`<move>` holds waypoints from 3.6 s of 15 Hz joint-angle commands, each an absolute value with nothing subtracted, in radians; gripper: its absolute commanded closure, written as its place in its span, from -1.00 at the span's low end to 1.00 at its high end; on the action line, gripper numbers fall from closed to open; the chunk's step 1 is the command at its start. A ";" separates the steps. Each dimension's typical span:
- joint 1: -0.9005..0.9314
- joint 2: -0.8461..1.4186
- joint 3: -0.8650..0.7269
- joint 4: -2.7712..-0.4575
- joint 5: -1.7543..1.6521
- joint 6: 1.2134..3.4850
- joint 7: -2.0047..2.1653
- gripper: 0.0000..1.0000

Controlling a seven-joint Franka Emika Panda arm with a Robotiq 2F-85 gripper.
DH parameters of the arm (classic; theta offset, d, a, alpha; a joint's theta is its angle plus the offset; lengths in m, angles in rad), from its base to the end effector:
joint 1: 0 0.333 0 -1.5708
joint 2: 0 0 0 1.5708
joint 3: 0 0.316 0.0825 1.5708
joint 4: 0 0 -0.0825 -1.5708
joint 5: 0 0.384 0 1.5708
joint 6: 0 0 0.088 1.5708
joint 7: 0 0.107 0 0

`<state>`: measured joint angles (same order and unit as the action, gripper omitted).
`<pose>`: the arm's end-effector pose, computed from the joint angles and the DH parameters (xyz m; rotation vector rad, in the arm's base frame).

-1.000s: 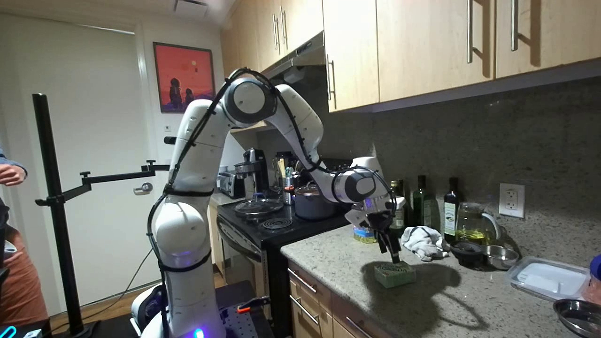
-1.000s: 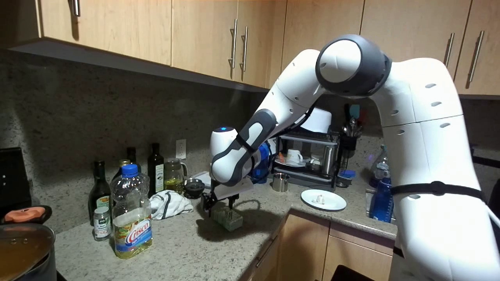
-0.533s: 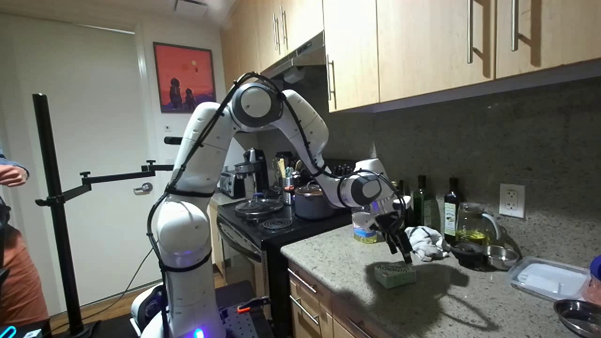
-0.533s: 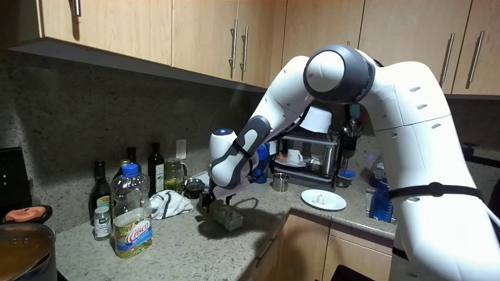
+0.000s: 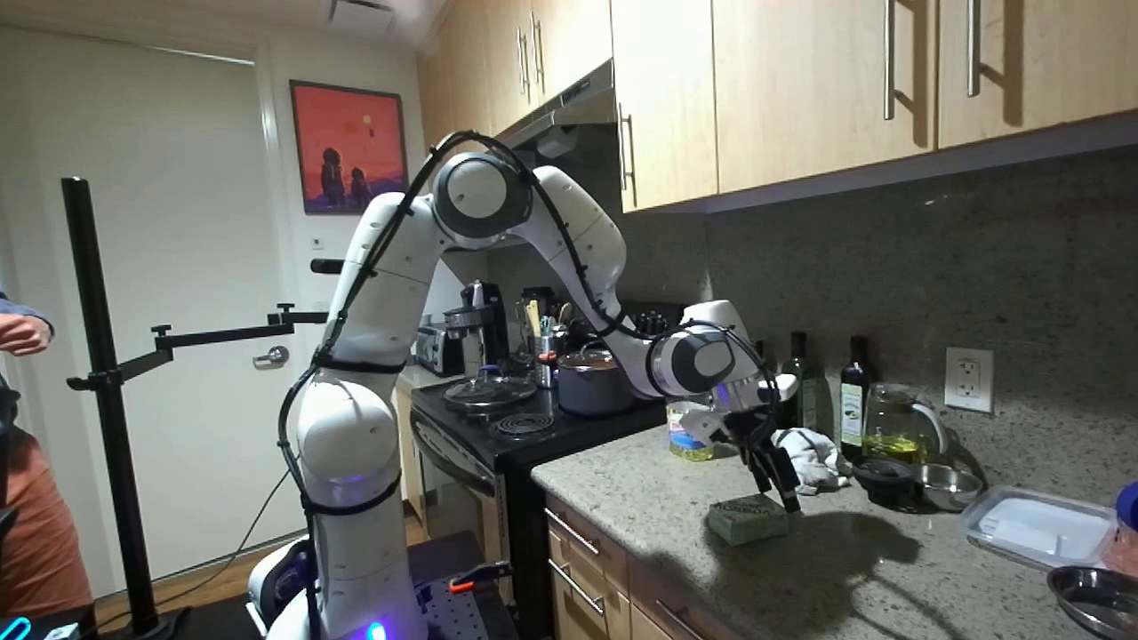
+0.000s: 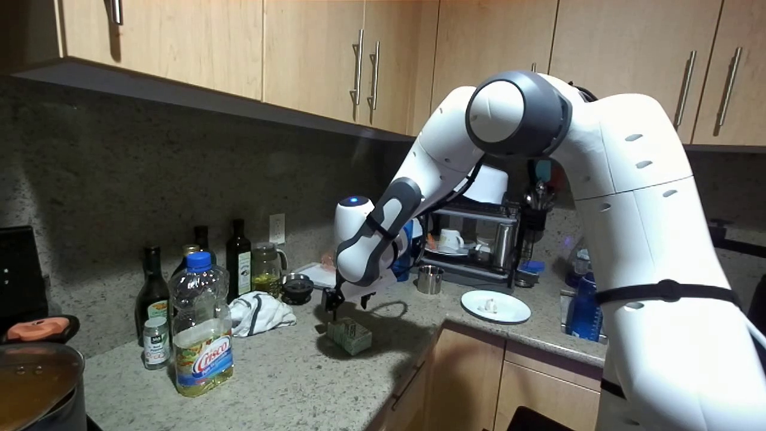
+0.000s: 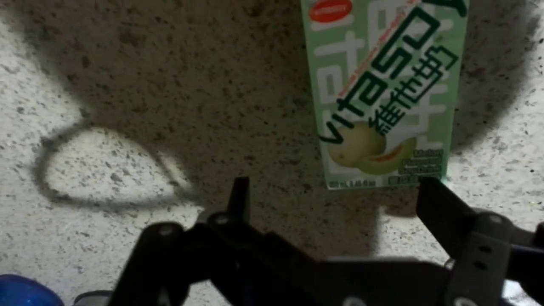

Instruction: Put the juice box upright

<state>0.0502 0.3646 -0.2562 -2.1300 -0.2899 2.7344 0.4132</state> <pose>0.5876 -0.1080 0.2639 2.8667 -0.4903 0.3845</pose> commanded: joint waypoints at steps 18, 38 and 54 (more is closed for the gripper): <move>0.027 0.306 -0.198 -2.246 -0.198 2.735 0.293 -1.00; 0.035 0.295 -0.249 -2.260 -0.246 2.760 0.315 -0.42; 0.036 0.299 -0.267 -2.260 -0.259 2.757 0.314 -0.23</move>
